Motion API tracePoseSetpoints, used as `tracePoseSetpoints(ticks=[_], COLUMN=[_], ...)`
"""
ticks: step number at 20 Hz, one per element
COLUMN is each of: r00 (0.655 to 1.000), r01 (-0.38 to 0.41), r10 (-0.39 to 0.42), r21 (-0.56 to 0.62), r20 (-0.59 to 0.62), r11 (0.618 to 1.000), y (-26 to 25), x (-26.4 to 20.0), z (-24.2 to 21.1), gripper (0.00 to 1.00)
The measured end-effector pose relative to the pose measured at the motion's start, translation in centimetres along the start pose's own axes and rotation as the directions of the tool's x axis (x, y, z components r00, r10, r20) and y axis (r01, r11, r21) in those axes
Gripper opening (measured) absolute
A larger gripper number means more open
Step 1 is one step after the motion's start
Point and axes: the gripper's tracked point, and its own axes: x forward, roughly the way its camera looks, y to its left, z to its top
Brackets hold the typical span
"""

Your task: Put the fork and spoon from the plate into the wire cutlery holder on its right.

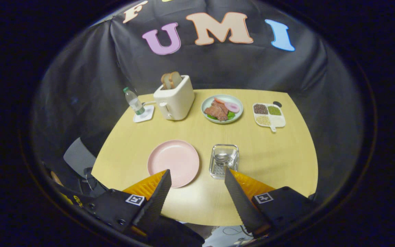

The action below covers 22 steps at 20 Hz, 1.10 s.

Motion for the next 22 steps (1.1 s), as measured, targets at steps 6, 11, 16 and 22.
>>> tracePoseSetpoints(ticks=[6,11,16,22], r00=[0.957,0.872,0.792,0.757], r01=[-0.021,-0.015,0.043,0.069], r10=[0.008,-0.021,-0.061,-0.047], r21=[0.042,0.068,0.044,-0.008], r20=[0.289,0.490,0.608,0.652], r11=[0.999,0.998,0.998,0.998], y=[2.3,2.3,2.2,4.0], x=[-3.4,-6.4,-9.0,-10.0], z=[5.6,10.0,12.6,13.5], gripper=[0.99,0.99,0.99,0.99])
